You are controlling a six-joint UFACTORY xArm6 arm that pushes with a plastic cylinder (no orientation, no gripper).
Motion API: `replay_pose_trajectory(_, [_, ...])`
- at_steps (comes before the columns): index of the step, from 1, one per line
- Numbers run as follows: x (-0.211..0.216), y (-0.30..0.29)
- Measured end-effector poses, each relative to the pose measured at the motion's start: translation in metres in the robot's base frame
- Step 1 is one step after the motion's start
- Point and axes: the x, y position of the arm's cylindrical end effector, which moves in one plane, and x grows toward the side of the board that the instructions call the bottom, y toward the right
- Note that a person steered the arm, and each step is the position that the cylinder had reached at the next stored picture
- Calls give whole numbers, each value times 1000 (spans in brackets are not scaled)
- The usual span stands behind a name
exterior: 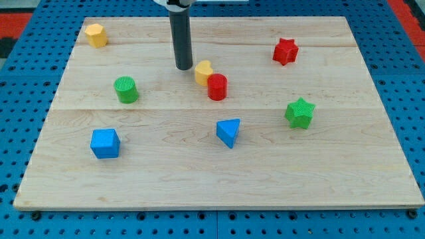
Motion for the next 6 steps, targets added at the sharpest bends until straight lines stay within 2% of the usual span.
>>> replay_pose_trajectory(1, [-10, 24])
replay_pose_trajectory(2, [2, 57])
replay_pose_trajectory(3, [42, 57])
replay_pose_trajectory(4, [50, 54])
replay_pose_trajectory(5, [17, 73])
replay_pose_trajectory(6, [23, 140])
